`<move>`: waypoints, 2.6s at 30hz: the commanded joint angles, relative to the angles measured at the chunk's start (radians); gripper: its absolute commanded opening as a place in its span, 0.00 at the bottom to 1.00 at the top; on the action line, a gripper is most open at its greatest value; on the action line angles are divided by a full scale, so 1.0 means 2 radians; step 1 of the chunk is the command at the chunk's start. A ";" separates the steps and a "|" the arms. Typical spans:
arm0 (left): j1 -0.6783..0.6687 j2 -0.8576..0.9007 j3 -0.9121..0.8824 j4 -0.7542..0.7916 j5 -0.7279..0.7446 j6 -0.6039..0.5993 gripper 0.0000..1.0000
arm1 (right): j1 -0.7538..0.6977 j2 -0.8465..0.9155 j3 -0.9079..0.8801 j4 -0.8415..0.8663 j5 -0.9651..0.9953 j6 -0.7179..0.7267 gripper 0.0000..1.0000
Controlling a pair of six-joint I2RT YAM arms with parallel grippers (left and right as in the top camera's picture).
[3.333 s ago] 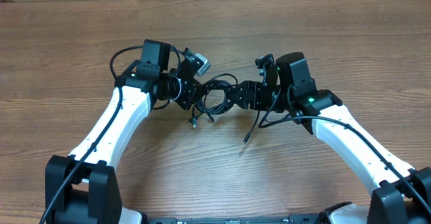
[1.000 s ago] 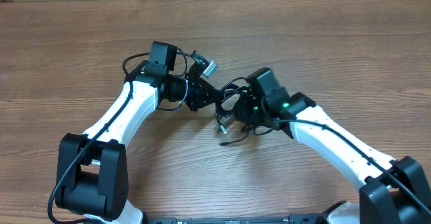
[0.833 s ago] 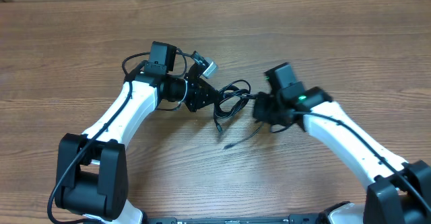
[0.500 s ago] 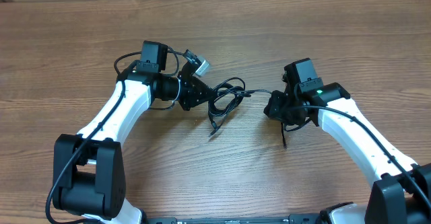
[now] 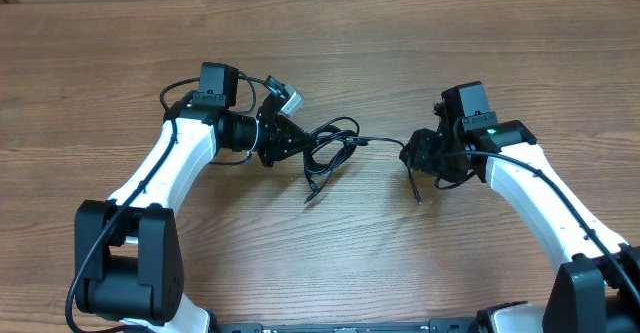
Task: Untangle cables
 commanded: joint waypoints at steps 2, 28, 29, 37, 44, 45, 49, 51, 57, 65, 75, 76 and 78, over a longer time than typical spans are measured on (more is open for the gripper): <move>0.009 -0.003 -0.001 0.003 0.064 -0.016 0.04 | 0.000 -0.012 0.007 0.010 -0.032 -0.039 0.57; 0.091 -0.002 -0.001 0.027 0.180 -0.334 0.04 | 0.011 -0.012 0.006 0.177 -0.236 -0.083 0.68; 0.091 -0.002 -0.001 0.027 0.181 -0.327 0.04 | 0.013 -0.012 0.006 0.182 -0.236 -0.083 0.67; 0.088 -0.002 -0.001 0.026 0.219 -0.315 0.04 | 0.033 -0.012 0.006 0.212 -0.177 -0.058 0.67; 0.088 -0.002 -0.001 0.014 0.221 -0.317 0.04 | 0.047 -0.012 0.006 0.234 -0.176 -0.059 0.67; 0.088 -0.002 -0.001 0.014 0.219 -0.317 0.04 | 0.048 -0.012 0.006 0.234 -0.176 -0.059 0.67; 0.088 -0.002 -0.001 0.013 0.219 -0.317 0.04 | 0.048 -0.012 0.006 0.236 -0.176 -0.059 0.67; 0.087 -0.002 -0.001 0.008 0.219 -0.317 0.04 | 0.048 -0.012 0.006 0.242 -0.176 -0.059 0.67; 0.087 -0.002 -0.001 0.000 0.219 -0.317 0.04 | 0.048 -0.012 0.006 0.265 -0.176 -0.058 0.67; 0.078 -0.002 -0.001 -0.013 0.224 -0.317 0.04 | 0.048 -0.012 0.006 0.269 -0.161 -0.043 0.66; 0.067 -0.002 -0.001 -0.026 0.254 -0.317 0.04 | 0.076 -0.012 0.006 0.261 -0.059 -0.018 0.54; 0.066 -0.002 -0.001 -0.026 0.259 -0.316 0.04 | 0.078 -0.012 0.005 0.260 -0.047 -0.018 0.53; 0.064 -0.002 -0.001 -0.026 0.263 -0.317 0.04 | 0.082 -0.010 0.005 0.260 -0.030 -0.018 0.52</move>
